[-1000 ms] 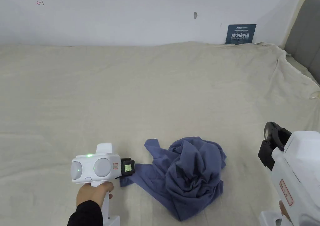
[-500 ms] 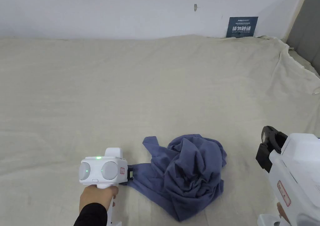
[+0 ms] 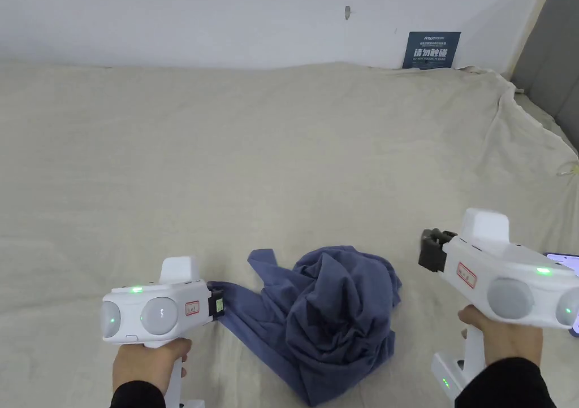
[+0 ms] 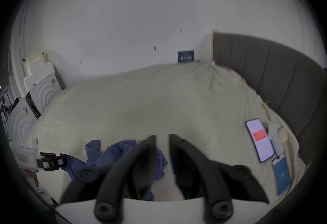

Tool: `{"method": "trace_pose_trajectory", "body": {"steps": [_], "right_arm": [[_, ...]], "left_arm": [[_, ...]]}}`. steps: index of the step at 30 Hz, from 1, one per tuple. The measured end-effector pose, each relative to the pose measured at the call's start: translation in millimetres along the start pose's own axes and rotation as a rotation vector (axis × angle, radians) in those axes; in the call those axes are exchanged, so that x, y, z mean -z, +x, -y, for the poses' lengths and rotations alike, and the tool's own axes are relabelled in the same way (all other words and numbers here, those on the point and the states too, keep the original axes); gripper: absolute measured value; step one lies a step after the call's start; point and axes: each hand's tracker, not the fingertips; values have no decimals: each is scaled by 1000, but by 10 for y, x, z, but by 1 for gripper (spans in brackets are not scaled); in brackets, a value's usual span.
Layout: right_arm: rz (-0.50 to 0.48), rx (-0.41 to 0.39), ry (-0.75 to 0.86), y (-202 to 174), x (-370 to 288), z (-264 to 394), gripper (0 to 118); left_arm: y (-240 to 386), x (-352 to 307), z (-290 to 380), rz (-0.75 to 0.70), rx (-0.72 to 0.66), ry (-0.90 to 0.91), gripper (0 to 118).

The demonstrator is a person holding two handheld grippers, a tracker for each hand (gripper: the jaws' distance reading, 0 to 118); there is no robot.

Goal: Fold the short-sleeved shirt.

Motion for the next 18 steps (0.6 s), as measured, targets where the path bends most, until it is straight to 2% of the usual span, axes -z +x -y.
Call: {"method": "trace_pose_trajectory", "body": {"steps": [1, 2, 3, 4, 6, 10, 12, 15, 18], "right_arm": [[-7, -3, -30, 24, 137, -5, 55], [-8, 8, -68, 46, 269, -3, 77], [-8, 9, -90, 40, 383, 9, 90], [-19, 7, -114, 51, 501, 17, 95], [-1, 7, -155, 69, 715, 41, 95], [-5, -42, -268, -7, 1024, 139, 95], [6, -45, -296, -94, 1066, 207, 91], [-10, -64, -341, -125, 1179, 303, 82], [-40, -75, -371, -200, 1233, 384, 61]], "left_arm": [[-5, 11, 6, 1, 2, 0, 3], [-8, 9, 9, 2, 2, 1, 3], [-12, 4, 11, 4, 3, 1, 3], [-16, 0, 12, 5, 3, 0, 3], [-32, 3, 23, 9, 3, 0, 3], [-54, 7, 27, 13, 3, -5, 3], [-61, 12, 31, 16, -1, -9, 3], [-68, 20, 37, 18, -2, -11, 3], [-76, 30, 50, 19, 0, -13, 3]]}}
